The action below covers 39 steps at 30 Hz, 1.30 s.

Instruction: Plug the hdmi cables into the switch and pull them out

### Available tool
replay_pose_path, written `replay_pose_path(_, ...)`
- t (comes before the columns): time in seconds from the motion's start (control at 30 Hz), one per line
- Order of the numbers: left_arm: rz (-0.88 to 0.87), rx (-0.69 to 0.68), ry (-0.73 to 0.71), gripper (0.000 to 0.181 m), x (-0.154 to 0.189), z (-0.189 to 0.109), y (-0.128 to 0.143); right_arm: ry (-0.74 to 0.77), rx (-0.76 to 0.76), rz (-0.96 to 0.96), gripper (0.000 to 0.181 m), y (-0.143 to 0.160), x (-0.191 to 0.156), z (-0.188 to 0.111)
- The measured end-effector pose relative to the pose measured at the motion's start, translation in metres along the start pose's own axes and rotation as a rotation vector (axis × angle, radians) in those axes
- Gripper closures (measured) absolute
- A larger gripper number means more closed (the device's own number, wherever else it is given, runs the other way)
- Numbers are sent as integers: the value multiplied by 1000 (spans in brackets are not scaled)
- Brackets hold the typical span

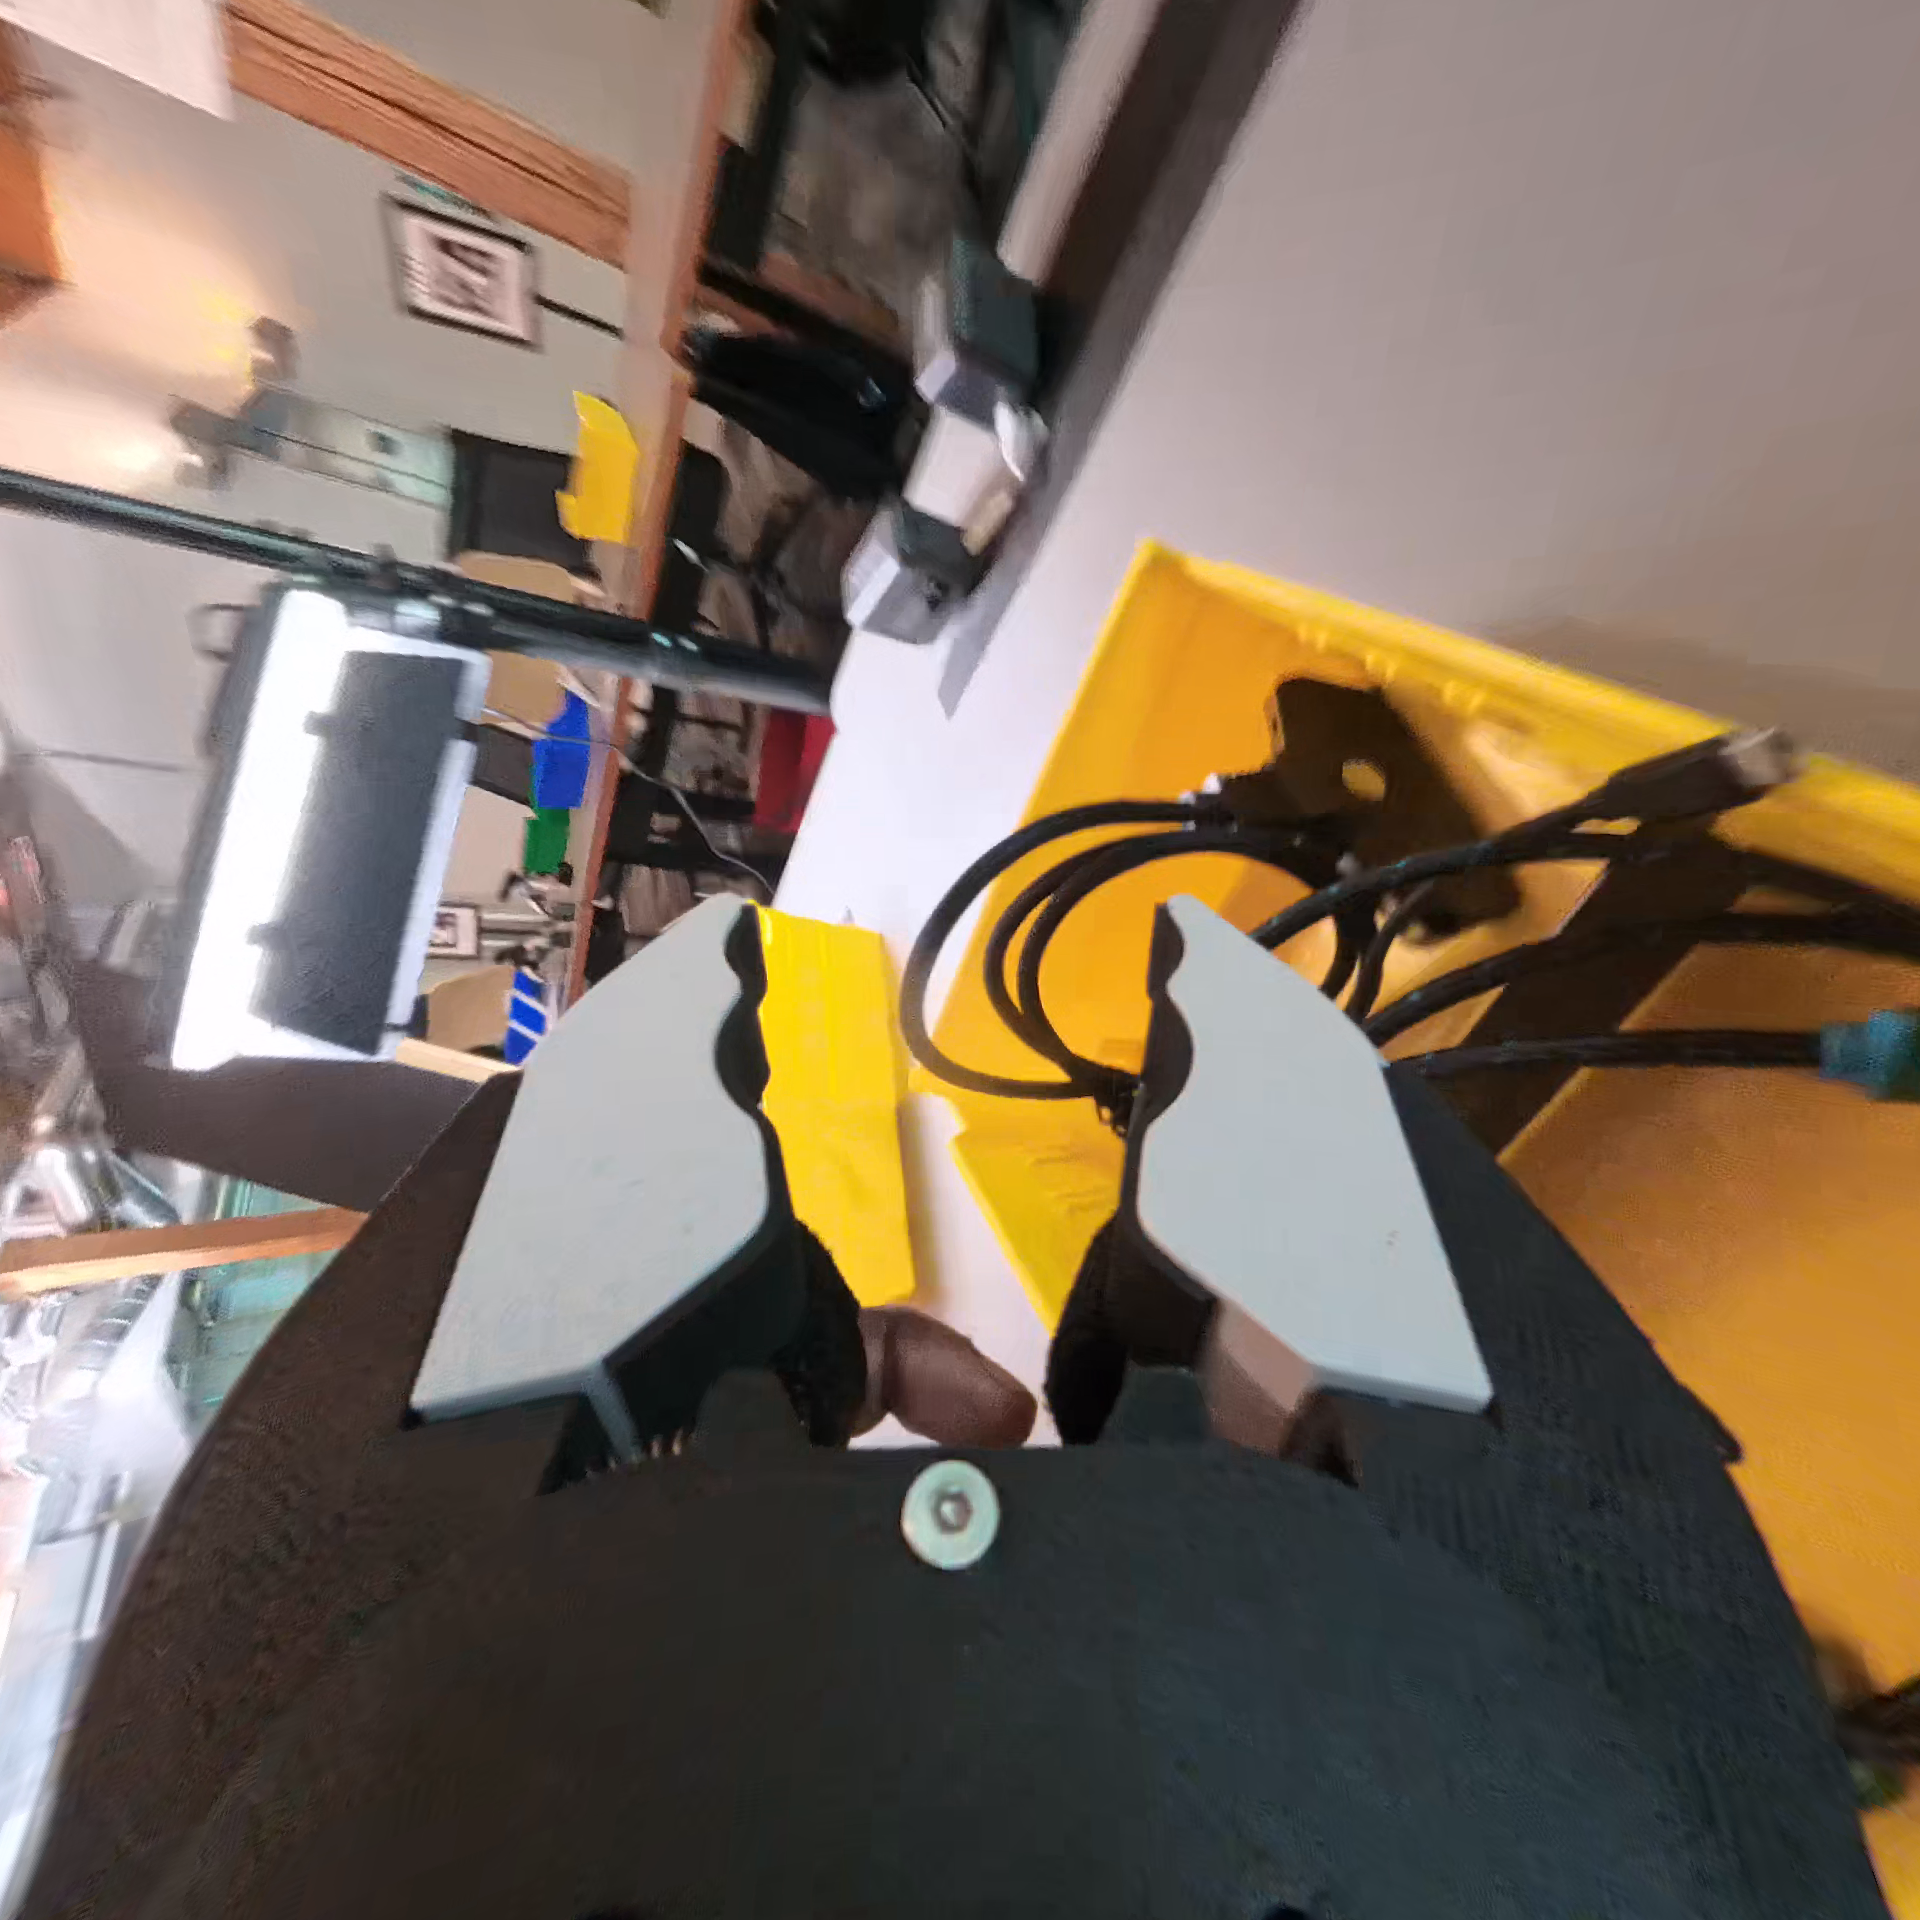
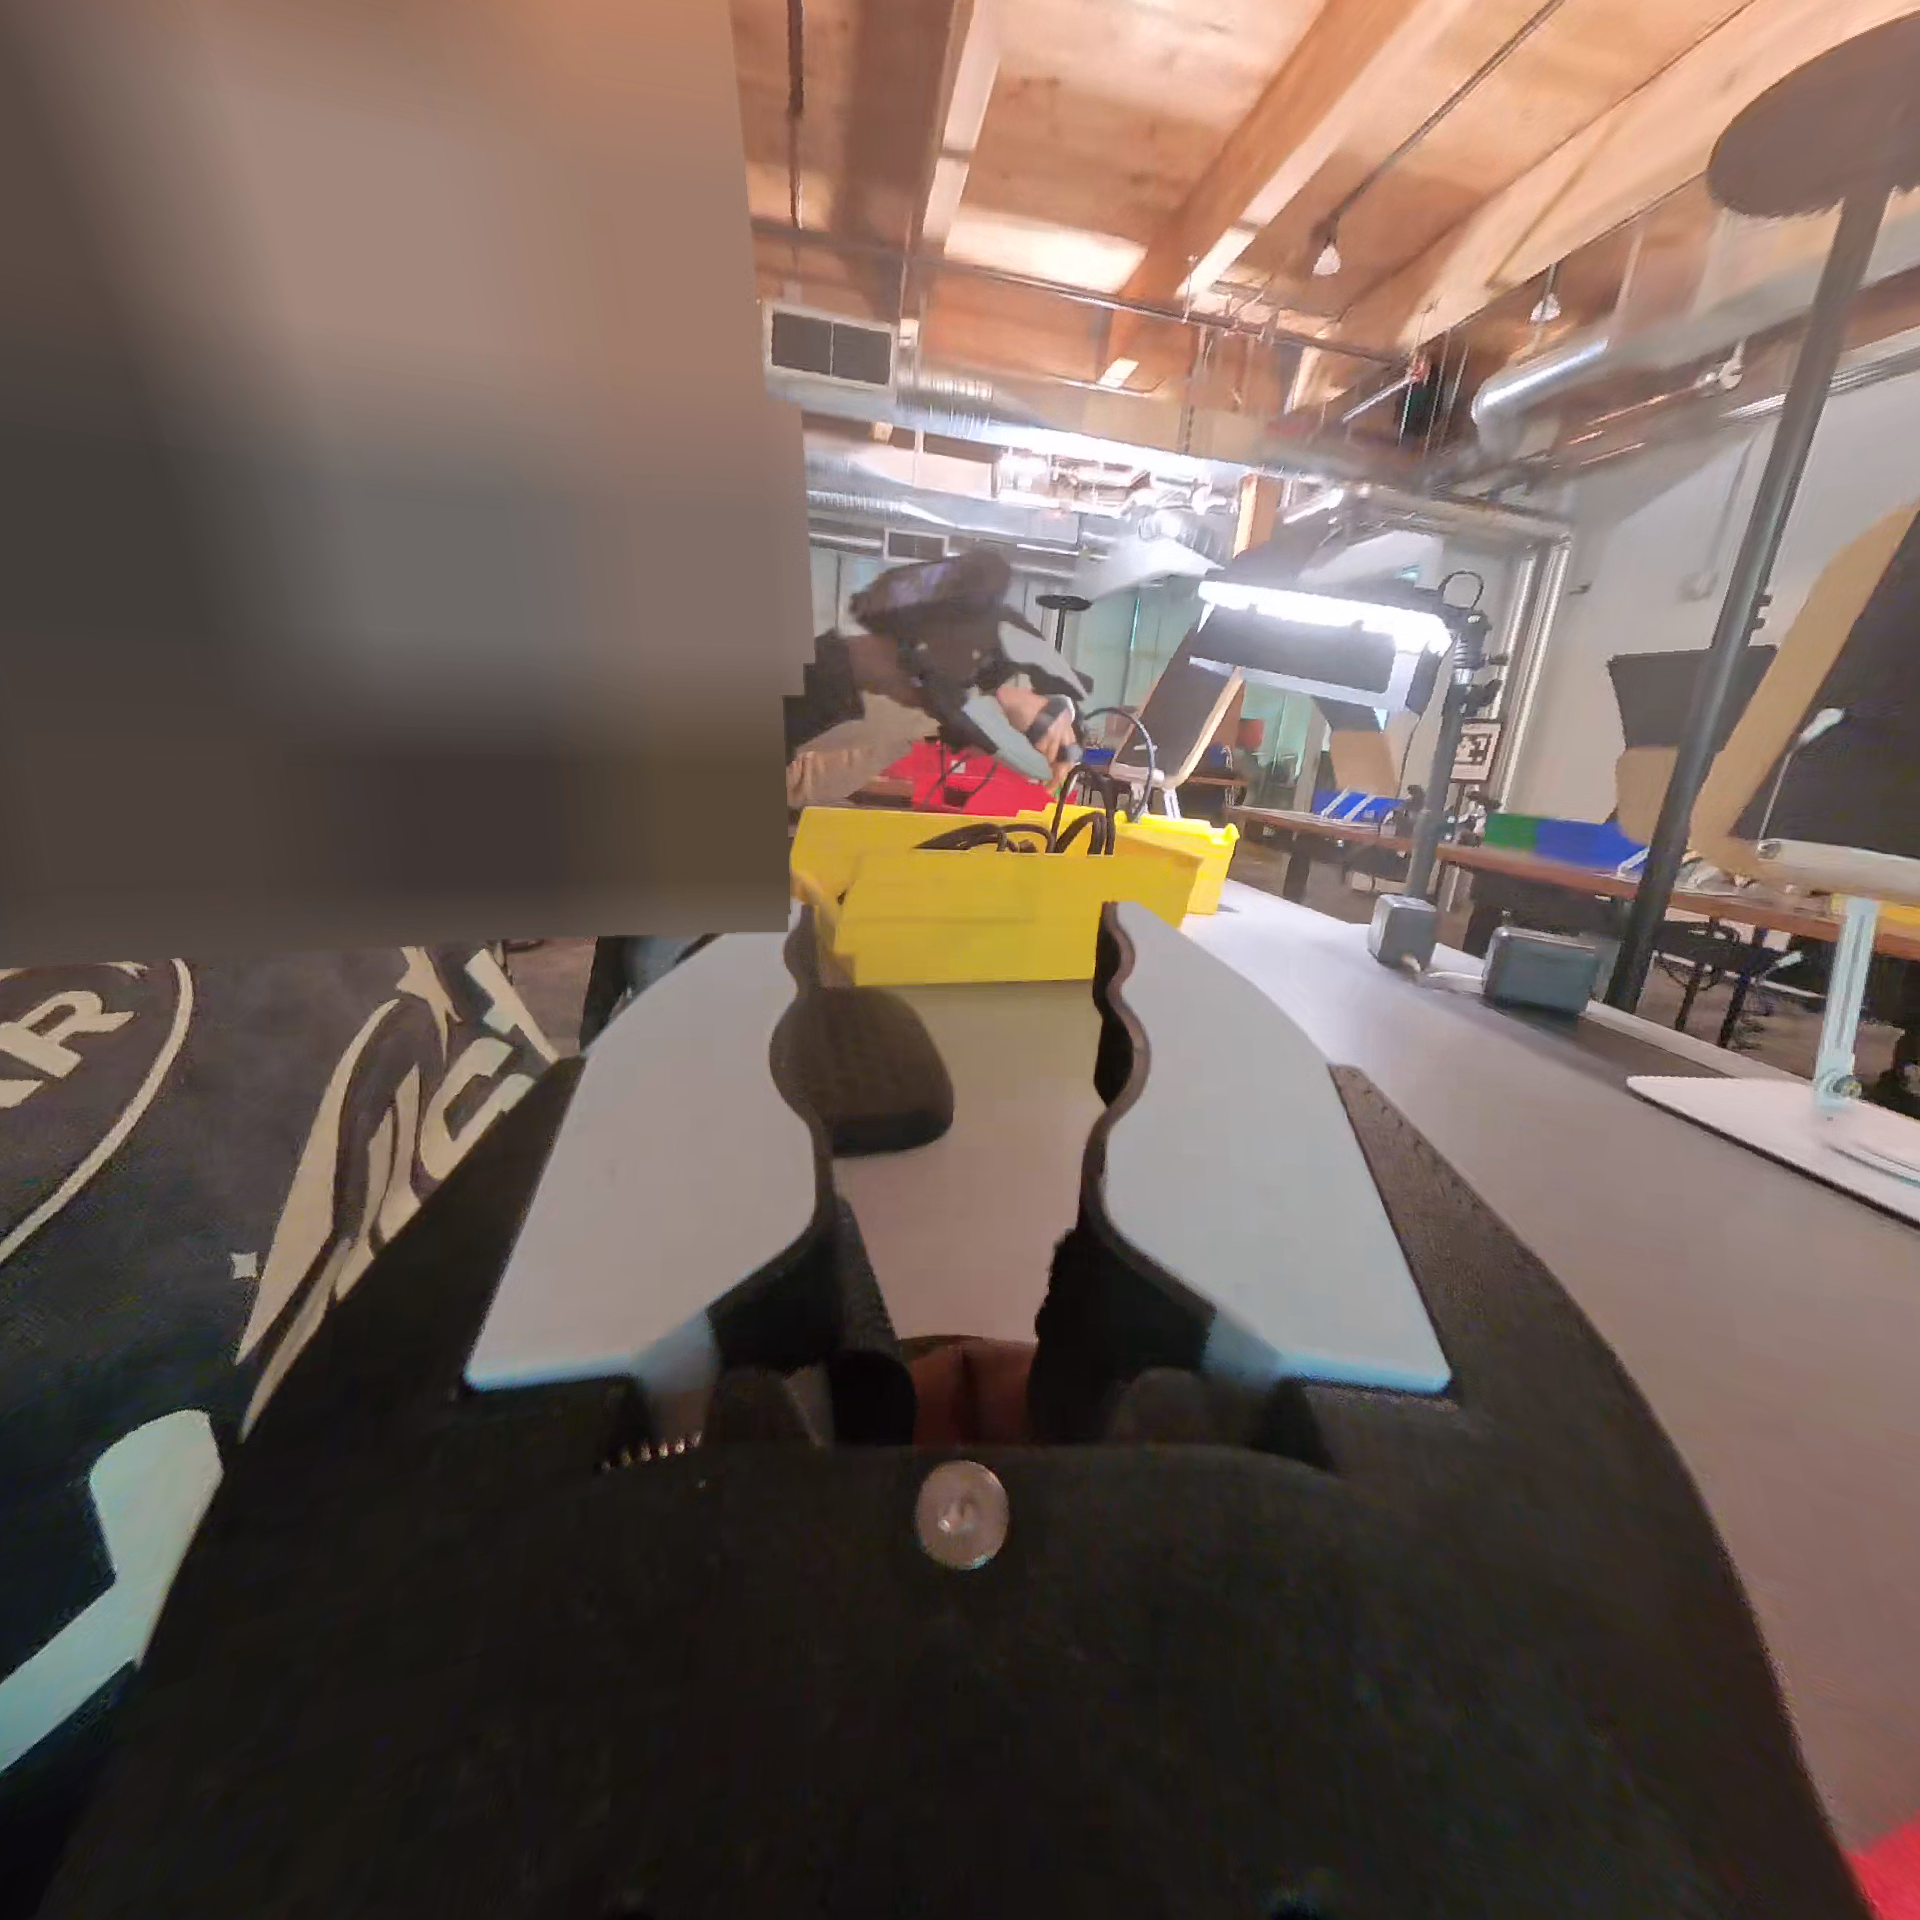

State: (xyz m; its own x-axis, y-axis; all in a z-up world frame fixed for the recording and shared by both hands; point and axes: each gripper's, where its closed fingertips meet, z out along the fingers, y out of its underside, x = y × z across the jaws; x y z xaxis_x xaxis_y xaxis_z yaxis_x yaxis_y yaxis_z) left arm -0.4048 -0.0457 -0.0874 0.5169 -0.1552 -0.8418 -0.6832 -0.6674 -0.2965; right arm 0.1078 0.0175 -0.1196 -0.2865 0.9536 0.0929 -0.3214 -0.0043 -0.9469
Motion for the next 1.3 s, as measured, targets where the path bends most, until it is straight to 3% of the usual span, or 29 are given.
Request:
replay_pose_path(0.13,109,-250,180,111,11,51,40,18,33,8,132,-4,1,-4)
replay_pose_path(0.3,173,-278,201,122,16,86,56,40,71,49,135,-6,8,-7)
replay_pose_path(0.33,168,-283,172,126,14,90,58,47,71,45,135,-6,9,-7)
replay_pose_path(0.47,114,-329,153,167,3,81,66,57,52,21,136,-3,8,-6)
replay_pose_path(0.53,92,-307,112,173,-12,69,61,56,42,20,136,-2,9,-4)
replay_pose_path(0.73,34,-251,-75,174,-73,18,28,65,34,22,137,0,10,-3)
replay_pose_path(0.83,-16,-199,-241,174,-114,-8,7,66,30,33,138,1,11,-3)
replay_pose_path(1.03,-248,104,-531,173,-182,-73,-53,83,36,50,139,1,15,-4)
replay_pose_path(1.17,-333,356,-507,173,-170,-101,-111,104,24,52,140,4,18,-3)
replay_pose_path(1.3,-355,631,-332,171,-114,-122,-181,135,11,59,141,6,22,-2)
